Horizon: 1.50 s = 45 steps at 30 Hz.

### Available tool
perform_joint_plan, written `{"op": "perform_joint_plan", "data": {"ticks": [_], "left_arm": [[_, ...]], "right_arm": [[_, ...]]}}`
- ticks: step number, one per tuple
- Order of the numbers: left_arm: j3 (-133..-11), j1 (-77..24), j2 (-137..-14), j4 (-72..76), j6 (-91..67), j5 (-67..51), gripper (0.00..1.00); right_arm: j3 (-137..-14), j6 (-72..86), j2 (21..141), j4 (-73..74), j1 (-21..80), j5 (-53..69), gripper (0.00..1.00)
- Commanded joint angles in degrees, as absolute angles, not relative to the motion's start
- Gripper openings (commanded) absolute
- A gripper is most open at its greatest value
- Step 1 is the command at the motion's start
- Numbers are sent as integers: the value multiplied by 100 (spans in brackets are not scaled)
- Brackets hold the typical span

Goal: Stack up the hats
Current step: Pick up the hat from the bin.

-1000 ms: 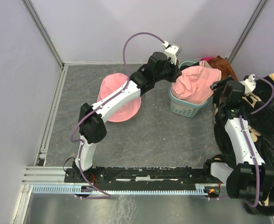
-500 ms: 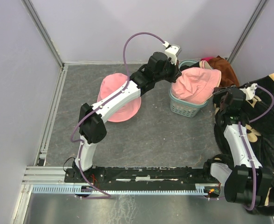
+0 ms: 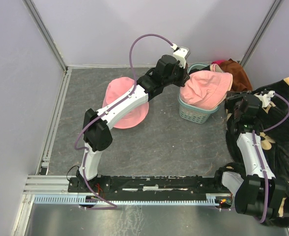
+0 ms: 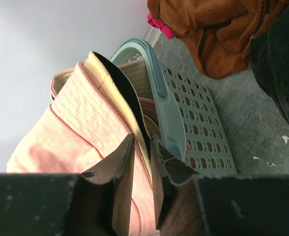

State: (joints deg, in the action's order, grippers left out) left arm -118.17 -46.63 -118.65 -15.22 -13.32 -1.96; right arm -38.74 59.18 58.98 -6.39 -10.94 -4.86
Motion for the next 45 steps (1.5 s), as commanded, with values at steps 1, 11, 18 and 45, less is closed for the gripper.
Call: {"op": "perform_joint_plan", "data": {"ticks": [1,11,18,45], "left_arm": [[-12102,-4644,-11419,-1384,-1025,3,3],[-12106,-4633,-11404,-1371,-1096,-78,3],[-12156,-4633,-11312,-1371,-1116,-35,3],[-13052,-4601,-10981,-1538,-1248,104,3]], "right_arm": [[-3854,6028,5742,-878,-1146,-387,26],[-3886,6063,5856,-958,-1143,-292,15],[-3934,6036,5842,-916,-1160,-299,1],[-4183,5959,6305,-853,-1255,-151,1]]}}
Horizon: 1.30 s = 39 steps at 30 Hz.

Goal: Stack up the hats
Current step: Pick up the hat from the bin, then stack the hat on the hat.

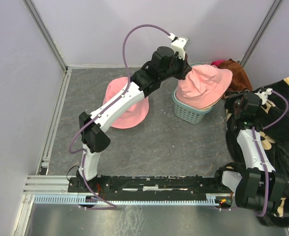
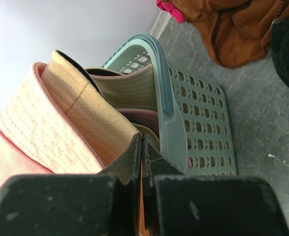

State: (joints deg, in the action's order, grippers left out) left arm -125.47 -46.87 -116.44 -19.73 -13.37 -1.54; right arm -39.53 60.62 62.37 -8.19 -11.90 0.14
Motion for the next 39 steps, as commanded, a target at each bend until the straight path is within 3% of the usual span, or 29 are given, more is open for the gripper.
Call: {"op": "perform_joint_plan", "data": {"ticks": [1,19,24,33,39], "left_arm": [[-13074,-4596,-10967,-1538,-1252,112,3],[-13089,-4432,-10521,-1450,-1383,308,3],[-13096,-4403,-10579,-1486,-1489,146,3],[-13333,-4399,-10619,-1568,-1616,-46,3],[-13331,-4396,-10736,-1455,-2039,-529,3]], "right_arm": [[-4191,5951,6313,-854,-1254,-150,1],[-4245,5895,6496,-881,-1256,-71,1],[-4082,6072,6465,-1518,-1251,305,1],[-4394,6268,6576,-2041,-1221,1489,39],[-4380,6662,6484,-2502,-1058,2058,55]]}}
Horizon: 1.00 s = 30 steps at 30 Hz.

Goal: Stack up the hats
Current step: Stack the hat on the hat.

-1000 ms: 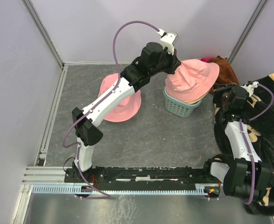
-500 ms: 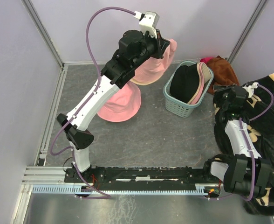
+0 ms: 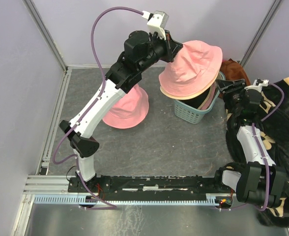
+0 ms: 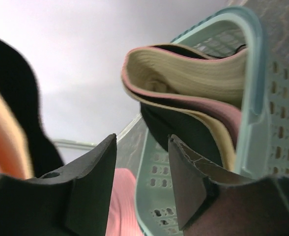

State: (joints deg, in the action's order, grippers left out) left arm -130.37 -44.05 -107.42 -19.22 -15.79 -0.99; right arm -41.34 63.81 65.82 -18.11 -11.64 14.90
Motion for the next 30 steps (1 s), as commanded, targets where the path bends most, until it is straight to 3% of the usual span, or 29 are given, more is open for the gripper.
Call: {"op": "perform_joint_plan", "data": {"ticks": [1,12,30], "left_arm": [[-13333,-4407,-10785,-1436,-2126,-637,3],[-13324,-4411,-11299,-1009,-2895,-1413,3],[-13345,-4438,-11562,-733,-3291,-1520,3]], "right_arm": [[-4359,6729,6478,-2585,-1027,2124,56],[-3724,7335,6591,-3521,-943,2495,57],[-2960,7060,6183,-3518,-941,2355,55]]}}
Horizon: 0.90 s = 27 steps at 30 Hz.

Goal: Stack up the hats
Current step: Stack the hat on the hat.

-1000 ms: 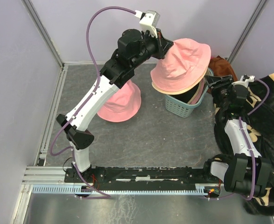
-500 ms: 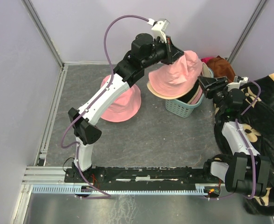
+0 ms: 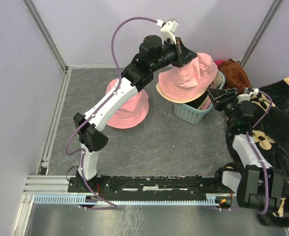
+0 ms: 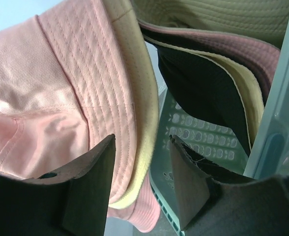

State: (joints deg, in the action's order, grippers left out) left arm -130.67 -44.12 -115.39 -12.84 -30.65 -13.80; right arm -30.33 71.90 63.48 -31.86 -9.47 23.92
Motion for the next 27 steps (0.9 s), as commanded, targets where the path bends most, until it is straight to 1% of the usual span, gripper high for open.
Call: {"op": "perform_joint_plan", "data": {"ticks": [1,7,15,27], "left_arm": [[-13353,-4445,-11570,-737,-3302,-1520,3],[-13384,-4464,-11584,-733,-3340,-1513,3],[-13460,-4480,-11593,-730,-3383,-1486,3],[-13542,-4521,-11685,-703,-3491,-1547,3]], "right_arm": [[-2943,7093,6218,-3601,-944,2361,55],[-2916,7243,6287,-3842,-945,2348,51],[-2763,7173,6085,-3724,-971,2198,37],[-2760,7250,6311,-3989,-969,2261,35]]}}
